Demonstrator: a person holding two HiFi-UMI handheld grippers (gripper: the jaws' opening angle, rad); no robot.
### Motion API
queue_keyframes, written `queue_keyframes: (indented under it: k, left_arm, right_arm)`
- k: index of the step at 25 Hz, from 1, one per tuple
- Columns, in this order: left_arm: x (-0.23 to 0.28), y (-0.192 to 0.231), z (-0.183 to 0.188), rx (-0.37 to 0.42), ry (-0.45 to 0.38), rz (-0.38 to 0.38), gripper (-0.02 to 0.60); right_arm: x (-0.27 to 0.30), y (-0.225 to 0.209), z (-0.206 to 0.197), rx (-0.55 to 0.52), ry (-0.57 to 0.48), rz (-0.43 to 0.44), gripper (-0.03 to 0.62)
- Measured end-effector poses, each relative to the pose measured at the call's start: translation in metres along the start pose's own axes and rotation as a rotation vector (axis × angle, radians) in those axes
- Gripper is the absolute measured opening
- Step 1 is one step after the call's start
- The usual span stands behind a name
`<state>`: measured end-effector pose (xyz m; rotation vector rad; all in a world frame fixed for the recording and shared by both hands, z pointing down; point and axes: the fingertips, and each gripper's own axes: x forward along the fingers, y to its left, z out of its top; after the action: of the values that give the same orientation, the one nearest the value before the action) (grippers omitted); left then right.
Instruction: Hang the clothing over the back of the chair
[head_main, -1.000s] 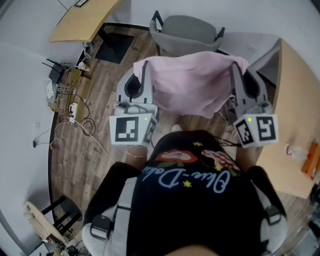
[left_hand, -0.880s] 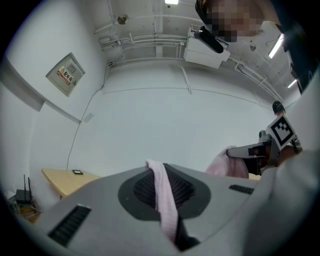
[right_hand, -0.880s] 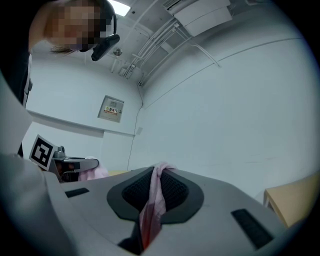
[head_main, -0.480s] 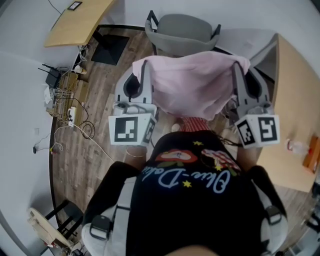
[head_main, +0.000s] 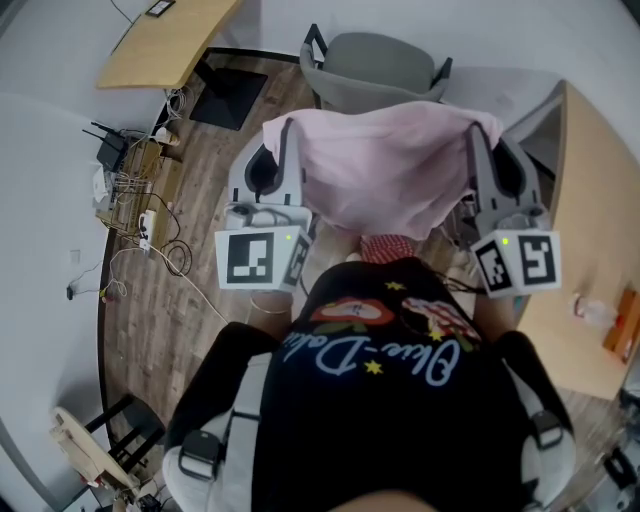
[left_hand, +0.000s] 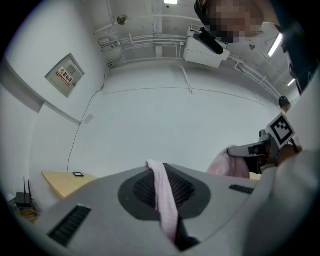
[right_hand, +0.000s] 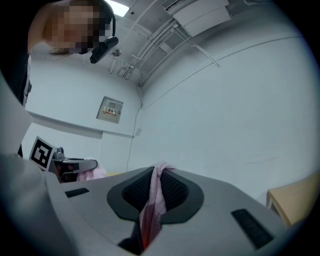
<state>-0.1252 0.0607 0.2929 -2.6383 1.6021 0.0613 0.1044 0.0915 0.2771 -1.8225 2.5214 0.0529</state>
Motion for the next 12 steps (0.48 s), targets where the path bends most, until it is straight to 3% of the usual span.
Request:
queue_keyframes:
  k: [12]
  left_arm:
    - [0.016, 0.025, -0.001, -0.004, -0.009, 0.047, 0.008]
  right_arm:
    - [0.037, 0.000, -0.001, 0.017, -0.002, 0.037, 0.032]
